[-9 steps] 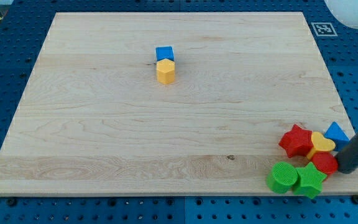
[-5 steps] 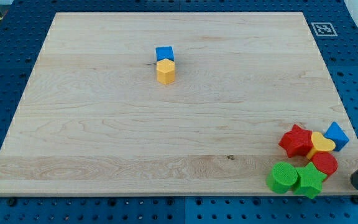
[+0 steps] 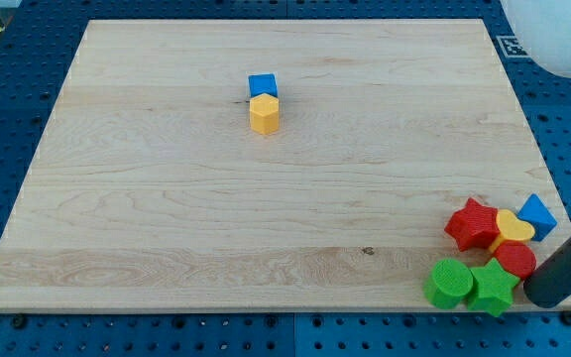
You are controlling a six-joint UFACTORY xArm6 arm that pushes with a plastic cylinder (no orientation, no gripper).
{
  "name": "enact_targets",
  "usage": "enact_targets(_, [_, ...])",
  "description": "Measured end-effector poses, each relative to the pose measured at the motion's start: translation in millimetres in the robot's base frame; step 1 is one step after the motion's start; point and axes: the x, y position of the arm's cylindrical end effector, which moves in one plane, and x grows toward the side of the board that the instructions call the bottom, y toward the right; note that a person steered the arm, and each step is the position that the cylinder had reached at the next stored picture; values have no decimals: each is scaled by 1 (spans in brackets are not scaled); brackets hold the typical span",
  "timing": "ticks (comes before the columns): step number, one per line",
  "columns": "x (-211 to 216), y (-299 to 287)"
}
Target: Push the green star and the green circle towards the bottom center
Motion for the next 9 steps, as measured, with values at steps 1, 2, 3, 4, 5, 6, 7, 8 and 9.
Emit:
enact_targets(1, [0, -16])
enact_targets(2, [0, -39])
enact_targets(3, [-1, -53])
enact_targets(4, [0, -71])
enact_targets(5, [0, -76])
enact_targets(6, [-1, -86])
enact_targets(7, [-1, -110])
enact_targets(8, [-1, -127])
enact_targets(9, [-1, -127])
